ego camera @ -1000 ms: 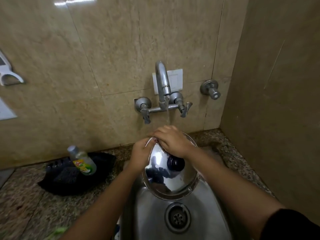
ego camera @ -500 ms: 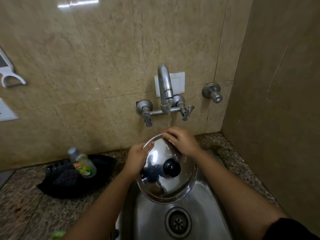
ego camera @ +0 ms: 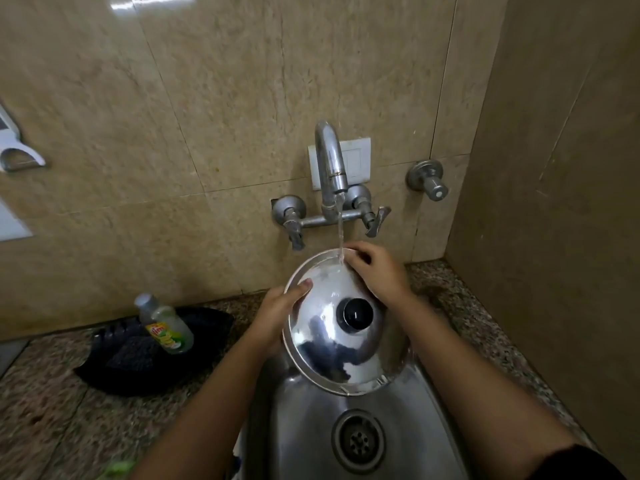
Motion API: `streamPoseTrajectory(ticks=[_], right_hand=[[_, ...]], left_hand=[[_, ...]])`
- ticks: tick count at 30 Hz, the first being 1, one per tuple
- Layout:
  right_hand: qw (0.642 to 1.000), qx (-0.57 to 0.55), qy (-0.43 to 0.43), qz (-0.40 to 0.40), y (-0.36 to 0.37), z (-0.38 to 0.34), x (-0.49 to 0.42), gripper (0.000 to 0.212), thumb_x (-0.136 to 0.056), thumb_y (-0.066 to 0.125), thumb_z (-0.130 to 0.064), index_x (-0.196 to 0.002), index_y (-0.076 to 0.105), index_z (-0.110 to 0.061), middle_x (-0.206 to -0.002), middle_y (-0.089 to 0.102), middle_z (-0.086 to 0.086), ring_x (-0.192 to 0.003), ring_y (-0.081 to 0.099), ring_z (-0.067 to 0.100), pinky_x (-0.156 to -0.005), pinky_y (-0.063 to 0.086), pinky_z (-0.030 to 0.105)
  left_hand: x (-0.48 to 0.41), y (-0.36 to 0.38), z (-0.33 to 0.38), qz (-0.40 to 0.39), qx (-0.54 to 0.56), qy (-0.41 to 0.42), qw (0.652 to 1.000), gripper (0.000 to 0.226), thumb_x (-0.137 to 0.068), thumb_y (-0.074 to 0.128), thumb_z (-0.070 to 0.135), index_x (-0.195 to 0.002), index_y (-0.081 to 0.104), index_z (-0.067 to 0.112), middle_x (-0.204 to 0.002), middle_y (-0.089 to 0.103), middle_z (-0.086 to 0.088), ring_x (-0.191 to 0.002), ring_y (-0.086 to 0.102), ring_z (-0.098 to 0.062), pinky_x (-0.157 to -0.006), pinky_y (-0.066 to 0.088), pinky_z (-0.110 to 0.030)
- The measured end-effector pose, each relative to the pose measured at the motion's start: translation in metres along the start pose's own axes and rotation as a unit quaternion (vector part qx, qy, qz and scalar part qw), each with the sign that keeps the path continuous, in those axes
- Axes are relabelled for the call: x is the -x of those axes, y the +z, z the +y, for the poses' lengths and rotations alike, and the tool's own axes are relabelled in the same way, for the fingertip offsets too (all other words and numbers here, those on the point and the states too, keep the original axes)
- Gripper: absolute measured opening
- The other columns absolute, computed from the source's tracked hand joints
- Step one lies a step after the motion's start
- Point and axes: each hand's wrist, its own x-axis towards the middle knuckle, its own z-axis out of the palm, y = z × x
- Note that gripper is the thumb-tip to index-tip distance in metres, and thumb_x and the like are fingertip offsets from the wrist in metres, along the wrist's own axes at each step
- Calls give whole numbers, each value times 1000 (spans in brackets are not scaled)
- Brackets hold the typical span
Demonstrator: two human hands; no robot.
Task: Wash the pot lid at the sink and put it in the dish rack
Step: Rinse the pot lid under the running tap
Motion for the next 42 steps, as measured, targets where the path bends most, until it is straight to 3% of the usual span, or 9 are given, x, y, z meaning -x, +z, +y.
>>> streamPoseTrajectory(ticks=[5,11,14,17,21,27,31,35,42], right_hand=[[973,75,-188,-110,9,-22,8,28,-90,60,-35,-112,67,-19,-101,65,-1,-91,57,9,-80,43,20],[977,199,4,81,9,30,32,41,-100,31,-35,-130,53,-17,-125,60,8,-114,54,26,-92,46,39],[970,239,-21,27,29,28,71,56,-99,21,-42,-150,22,-18,-158,23,7,-146,19,26,-118,21,44],[966,240,-75,-58,46,18,107,58,-100,24,-41,-152,5,-24,-158,-4,-7,-147,-7,11,-120,3,36],[950,211,-202,-112,56,14,119,51,-101,30,-29,-151,21,-22,-159,19,-5,-148,6,6,-120,12,33],[950,208,-200,-118,61,1,94,55,-100,32,-37,-152,16,-26,-161,13,-8,-147,4,4,-119,11,29],[962,133,-232,-54,37,26,109,42,-99,43,-31,-141,44,-26,-149,42,-9,-141,29,4,-116,24,28],[992,18,-95,76,9,59,97,35,-97,44,-29,-125,62,-20,-130,60,-6,-126,50,8,-105,42,41],[986,111,-39,-121,-5,27,32,44,-104,18,-36,-146,28,-33,-156,17,-18,-146,3,4,-118,-9,36]], left_hand=[[-2,2,13,-57,-96,65,992,19,-89,62,22,-82,72,7,-74,72,-10,-66,67,-20,-65,52,-29],[-1,-8,-17,95,79,9,992,25,-90,60,27,-91,69,3,-86,70,-17,-78,67,-31,-77,55,-42],[-10,-8,-29,184,156,-32,970,28,-89,62,33,-90,69,6,-95,70,-20,-90,66,-38,-89,52,-53],[-13,0,-28,233,189,-53,952,26,-92,58,30,-81,64,7,-84,67,-17,-82,64,-33,-84,53,-48],[-9,8,-28,234,172,-55,955,32,-95,52,32,-77,63,8,-77,65,-15,-71,62,-29,-78,52,-40],[-4,20,-28,204,135,-17,969,36,-96,50,34,-75,66,10,-68,68,-6,-63,65,-21,-63,52,-29],[-5,18,-29,235,129,-28,963,37,-96,50,36,-72,61,9,-66,62,-9,-56,57,-21,-56,46,-28],[-2,15,-29,208,95,-41,973,36,-95,52,36,-72,59,10,-57,54,-5,-43,52,-14,-45,42,-21],[1,36,-28,142,64,-33,987,41,-95,46,44,-84,66,10,-80,68,-11,-72,64,-27,-70,54,-36]])
